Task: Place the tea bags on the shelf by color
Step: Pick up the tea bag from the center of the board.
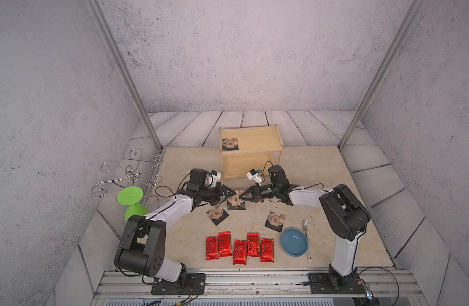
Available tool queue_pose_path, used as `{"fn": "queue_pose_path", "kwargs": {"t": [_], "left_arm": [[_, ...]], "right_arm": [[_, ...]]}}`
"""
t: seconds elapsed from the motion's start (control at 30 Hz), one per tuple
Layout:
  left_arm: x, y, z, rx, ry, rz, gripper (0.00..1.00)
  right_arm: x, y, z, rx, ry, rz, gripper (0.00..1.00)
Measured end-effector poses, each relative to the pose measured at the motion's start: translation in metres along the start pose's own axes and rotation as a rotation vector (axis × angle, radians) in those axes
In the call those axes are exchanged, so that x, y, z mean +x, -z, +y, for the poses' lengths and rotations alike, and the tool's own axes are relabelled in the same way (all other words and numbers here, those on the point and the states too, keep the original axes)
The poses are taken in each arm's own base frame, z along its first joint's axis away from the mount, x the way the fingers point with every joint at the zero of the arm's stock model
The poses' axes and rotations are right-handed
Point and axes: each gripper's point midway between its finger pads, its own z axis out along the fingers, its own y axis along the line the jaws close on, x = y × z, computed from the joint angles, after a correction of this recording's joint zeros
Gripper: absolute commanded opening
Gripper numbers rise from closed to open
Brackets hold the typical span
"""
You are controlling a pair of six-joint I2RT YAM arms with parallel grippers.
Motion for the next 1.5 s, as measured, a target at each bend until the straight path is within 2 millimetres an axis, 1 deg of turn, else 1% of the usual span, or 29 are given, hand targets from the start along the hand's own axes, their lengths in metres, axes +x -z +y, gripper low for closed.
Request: {"fn": "queue_pose_path", "kwargs": {"t": [0.1,0.13,0.17,0.2,0.3,0.4,0.53,0.77,0.87,1.13,1.3,1.5], "left_arm": [[-0.001,0.003,-0.002,0.004,-0.009,-0.009,0.05],[-0.001,0.004,-0.002,0.005,-0.012,-0.009,0.03],[-0.001,0.004,-0.002,0.006,-0.011,-0.008,0.00],[-0.001,0.004,-0.002,0.006,-0.012,-0.007,0.00],[-0.002,0.005,-0.001,0.006,-0.006,-0.012,0.00],[-0.006,0.008,-0.002,0.016,0.000,-0.030,0.00],[-0.010,0.013,-0.009,0.043,-0.004,-0.058,0.00],[-0.020,0.020,-0.016,0.066,-0.017,-0.095,0.00],[-0.020,0.020,-0.017,0.068,-0.016,-0.097,0.00],[-0.020,0.023,-0.020,0.072,-0.017,-0.104,0.00],[-0.022,0.027,-0.024,0.079,-0.027,-0.118,0.00],[-0.023,0.028,-0.023,0.077,-0.027,-0.122,0.00]], "right_arm": [[-0.002,0.000,0.002,-0.004,0.006,0.000,0.02],[-0.001,0.000,0.003,-0.004,0.005,0.001,0.05],[-0.001,-0.001,0.002,-0.003,0.002,0.002,0.11],[-0.001,-0.001,0.002,-0.002,-0.003,0.003,0.15],[0.000,-0.001,0.001,0.001,-0.019,0.005,0.21],[-0.001,0.000,0.002,-0.002,-0.038,-0.005,0.24],[0.001,0.001,0.004,-0.017,-0.067,-0.022,0.26],[0.004,0.006,0.013,-0.038,-0.085,-0.043,0.26],[0.002,0.006,0.019,-0.054,-0.075,-0.053,0.25],[0.003,0.002,0.028,-0.081,-0.088,-0.057,0.21],[0.006,0.001,0.027,-0.085,-0.096,-0.058,0.18],[0.009,0.001,0.022,-0.076,-0.109,-0.057,0.10]]}}
